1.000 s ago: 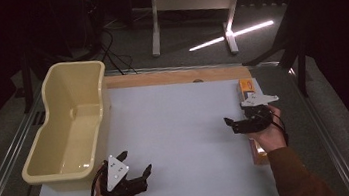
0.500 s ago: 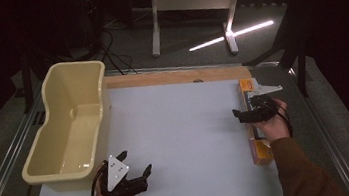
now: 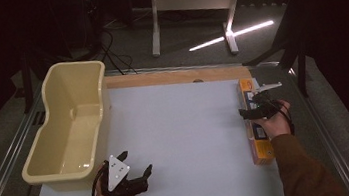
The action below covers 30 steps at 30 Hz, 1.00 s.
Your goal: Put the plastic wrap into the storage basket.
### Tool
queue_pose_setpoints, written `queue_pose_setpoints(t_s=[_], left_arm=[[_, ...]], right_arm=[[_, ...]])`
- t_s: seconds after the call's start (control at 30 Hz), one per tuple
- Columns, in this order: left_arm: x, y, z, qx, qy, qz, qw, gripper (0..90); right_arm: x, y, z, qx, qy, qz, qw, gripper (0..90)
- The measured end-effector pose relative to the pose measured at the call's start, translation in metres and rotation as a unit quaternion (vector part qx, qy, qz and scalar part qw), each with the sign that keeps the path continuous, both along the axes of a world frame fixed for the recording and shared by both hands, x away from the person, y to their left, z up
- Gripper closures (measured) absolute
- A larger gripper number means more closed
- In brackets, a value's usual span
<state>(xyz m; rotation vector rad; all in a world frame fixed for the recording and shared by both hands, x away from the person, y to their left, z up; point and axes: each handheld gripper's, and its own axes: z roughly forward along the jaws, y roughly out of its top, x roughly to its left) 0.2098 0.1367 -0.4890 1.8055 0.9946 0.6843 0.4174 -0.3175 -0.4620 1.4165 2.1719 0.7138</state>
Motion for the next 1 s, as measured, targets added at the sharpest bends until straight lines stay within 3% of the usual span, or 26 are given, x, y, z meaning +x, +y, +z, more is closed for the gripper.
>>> queue_pose_setpoints(t_s=[0.27,0.4,0.53,0.67,1.0], left_arm=[[0.000,-0.001,-0.001,0.001,0.002,-0.001,1.0000,14.4],[0.001,-0.001,-0.001,0.002,0.005,-0.003,1.0000,14.4],[0.001,-0.001,-0.001,0.005,0.006,-0.004,1.0000,14.4],[0.001,-0.001,-0.001,0.006,0.008,-0.004,0.9999,14.4],[0.002,-0.003,-0.003,0.009,0.011,-0.005,0.9999,14.4]], right_arm=[[0.007,-0.008,-0.007,0.004,0.023,-0.040,0.9989,18.9],[0.012,-0.014,-0.011,0.028,0.046,-0.070,0.9961,21.9],[0.017,-0.014,-0.017,0.032,0.072,-0.085,0.9933,24.4],[0.019,-0.014,-0.021,0.037,0.083,-0.104,0.9904,29.6],[0.028,-0.014,-0.027,0.036,0.131,-0.112,0.9845,28.7]])
